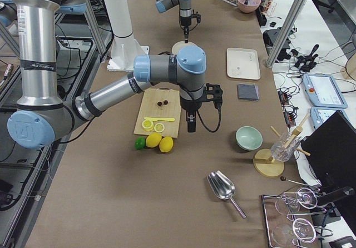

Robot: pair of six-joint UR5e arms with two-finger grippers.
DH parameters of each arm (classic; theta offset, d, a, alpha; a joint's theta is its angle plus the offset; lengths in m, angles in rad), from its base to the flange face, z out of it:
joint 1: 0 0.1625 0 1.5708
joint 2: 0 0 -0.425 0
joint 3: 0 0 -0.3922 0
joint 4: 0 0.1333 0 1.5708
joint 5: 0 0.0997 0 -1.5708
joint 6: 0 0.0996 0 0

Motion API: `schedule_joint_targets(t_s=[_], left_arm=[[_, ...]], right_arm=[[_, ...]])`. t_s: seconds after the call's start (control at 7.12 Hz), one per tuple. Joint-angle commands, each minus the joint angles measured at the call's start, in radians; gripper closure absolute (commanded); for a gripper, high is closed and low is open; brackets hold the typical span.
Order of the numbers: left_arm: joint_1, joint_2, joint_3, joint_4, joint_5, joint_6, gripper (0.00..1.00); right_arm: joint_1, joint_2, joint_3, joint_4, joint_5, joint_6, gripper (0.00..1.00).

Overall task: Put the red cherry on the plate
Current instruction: 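Carry the white plate with the left gripper toward the table center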

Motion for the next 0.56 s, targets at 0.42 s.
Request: schedule_joint_targets(t_s=[0.42], left_arm=[[0.023, 0.010, 0.094, -0.164, 0.023, -0.016, 0.82]], right_arm=[[0.003, 0.003, 0.008, -0.029, 0.000, 0.000, 0.00]])
